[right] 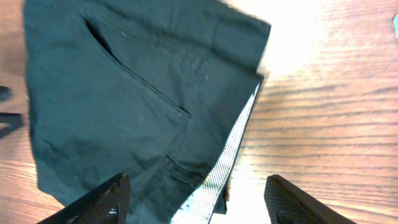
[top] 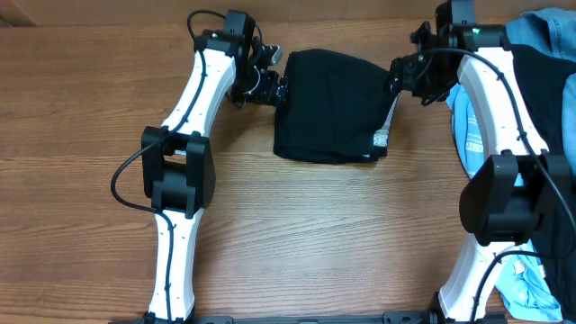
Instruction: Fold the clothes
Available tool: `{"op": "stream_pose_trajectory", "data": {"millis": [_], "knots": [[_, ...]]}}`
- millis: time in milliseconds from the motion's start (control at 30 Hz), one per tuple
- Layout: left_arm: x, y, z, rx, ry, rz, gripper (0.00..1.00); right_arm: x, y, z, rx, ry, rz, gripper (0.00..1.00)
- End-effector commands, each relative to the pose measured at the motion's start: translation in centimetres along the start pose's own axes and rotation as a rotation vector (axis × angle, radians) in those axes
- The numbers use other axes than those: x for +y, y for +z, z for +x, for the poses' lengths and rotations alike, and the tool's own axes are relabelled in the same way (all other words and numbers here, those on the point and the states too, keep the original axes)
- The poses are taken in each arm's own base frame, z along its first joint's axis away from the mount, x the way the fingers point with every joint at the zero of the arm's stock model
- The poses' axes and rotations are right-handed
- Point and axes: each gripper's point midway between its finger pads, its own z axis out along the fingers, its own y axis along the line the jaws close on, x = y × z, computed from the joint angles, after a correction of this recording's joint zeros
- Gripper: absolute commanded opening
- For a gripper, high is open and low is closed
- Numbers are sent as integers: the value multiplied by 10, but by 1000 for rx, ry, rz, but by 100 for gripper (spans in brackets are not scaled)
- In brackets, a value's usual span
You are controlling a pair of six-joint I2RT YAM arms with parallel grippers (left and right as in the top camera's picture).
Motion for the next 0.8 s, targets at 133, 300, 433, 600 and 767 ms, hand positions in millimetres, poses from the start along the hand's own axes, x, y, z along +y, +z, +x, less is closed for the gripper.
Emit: {"op": "stream_pose_trajectory", "data": {"millis": [133, 300, 433, 600, 767], "knots": [[-10, 37, 5, -19, 29, 33, 67, 5, -24, -11, -64, -18, 2, 68], [-30, 40, 1, -39, 41, 120, 81, 5, -24, -10, -61, -17, 2, 68], [-48, 44, 1, -37, 67, 161, 38, 5, -24, -8, -53, -15, 3, 68], [-50, 44, -11, -71, -76, 158, 4, 4, -24, -5, -41, -12, 5, 67], [55, 12, -22, -163, -664, 17, 4, 4, -24, -6, -43, -13, 5, 68]]}}
